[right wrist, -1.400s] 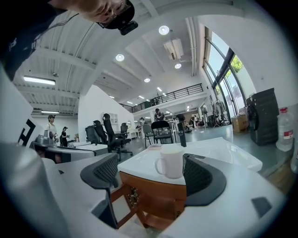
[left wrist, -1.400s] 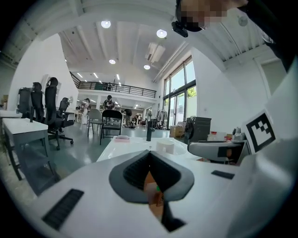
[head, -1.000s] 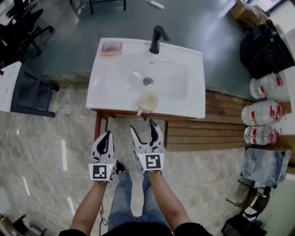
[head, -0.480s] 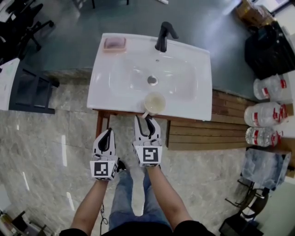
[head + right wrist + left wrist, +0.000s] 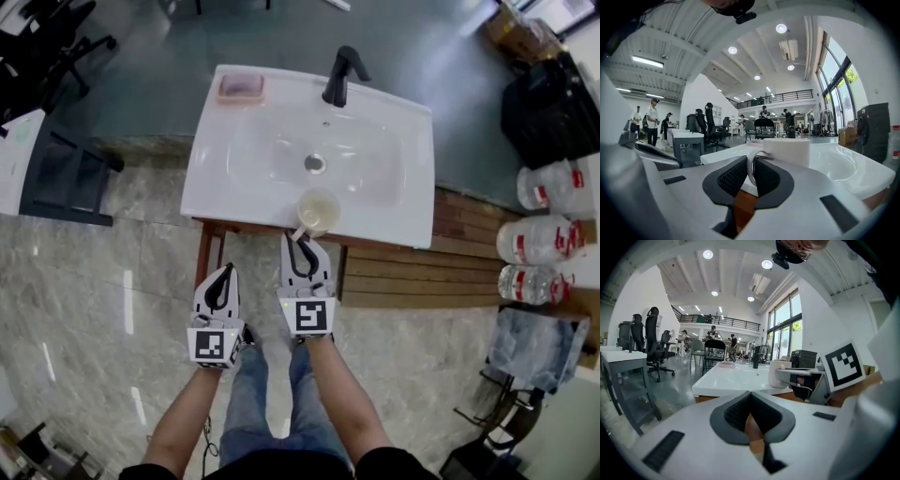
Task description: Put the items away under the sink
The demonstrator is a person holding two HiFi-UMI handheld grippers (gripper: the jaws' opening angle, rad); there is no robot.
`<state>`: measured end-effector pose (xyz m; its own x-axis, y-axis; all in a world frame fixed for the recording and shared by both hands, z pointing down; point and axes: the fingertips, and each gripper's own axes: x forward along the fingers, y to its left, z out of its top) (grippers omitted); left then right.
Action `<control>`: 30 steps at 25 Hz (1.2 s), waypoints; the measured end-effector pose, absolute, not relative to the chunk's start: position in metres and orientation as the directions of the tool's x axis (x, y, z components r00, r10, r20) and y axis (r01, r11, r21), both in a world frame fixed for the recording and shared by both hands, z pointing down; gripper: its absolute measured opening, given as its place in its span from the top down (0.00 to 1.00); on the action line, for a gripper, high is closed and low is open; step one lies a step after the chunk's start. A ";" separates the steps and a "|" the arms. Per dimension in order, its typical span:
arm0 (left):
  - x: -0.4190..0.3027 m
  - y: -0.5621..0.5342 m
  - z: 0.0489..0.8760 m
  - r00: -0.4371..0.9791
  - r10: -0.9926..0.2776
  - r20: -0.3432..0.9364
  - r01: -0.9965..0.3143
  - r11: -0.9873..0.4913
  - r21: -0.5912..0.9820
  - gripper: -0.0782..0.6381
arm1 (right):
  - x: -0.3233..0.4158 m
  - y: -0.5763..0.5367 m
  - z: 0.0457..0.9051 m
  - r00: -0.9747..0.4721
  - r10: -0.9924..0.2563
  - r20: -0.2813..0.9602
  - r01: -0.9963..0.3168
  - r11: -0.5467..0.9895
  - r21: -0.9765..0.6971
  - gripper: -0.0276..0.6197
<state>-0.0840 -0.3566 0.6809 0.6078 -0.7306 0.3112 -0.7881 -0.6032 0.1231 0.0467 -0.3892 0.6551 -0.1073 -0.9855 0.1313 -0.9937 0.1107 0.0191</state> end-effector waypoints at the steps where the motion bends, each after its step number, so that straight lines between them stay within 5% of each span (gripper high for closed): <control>1: -0.084 -0.355 0.681 0.608 -0.730 0.312 -0.788 -0.604 0.123 0.88 | 0.044 -0.388 0.652 -0.123 -0.985 0.120 -0.992 0.126 0.019 0.88; 11: -0.092 -0.338 0.665 0.586 -0.753 0.298 -0.804 -0.587 0.097 0.88 | 0.020 -0.346 0.625 -0.250 -0.965 0.081 -0.959 0.258 0.117 0.89; 17: -0.096 -0.312 0.664 0.574 -0.774 0.267 -0.817 -0.566 0.114 0.88 | 0.002 -0.306 0.619 -0.273 -0.962 -0.011 -0.962 0.273 0.019 0.89; 30: -0.099 -0.296 0.782 0.565 -0.802 0.194 -0.825 -0.553 0.117 0.88 | -0.024 -0.255 0.737 -0.336 -0.941 -0.037 -0.942 0.336 0.004 0.88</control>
<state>-0.0988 -0.2957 0.7824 0.5647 -0.8021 0.1945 -0.8252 -0.5525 0.1171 -0.0245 -0.2545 0.7372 -0.3361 -0.9411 -0.0367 -0.9418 0.3362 0.0038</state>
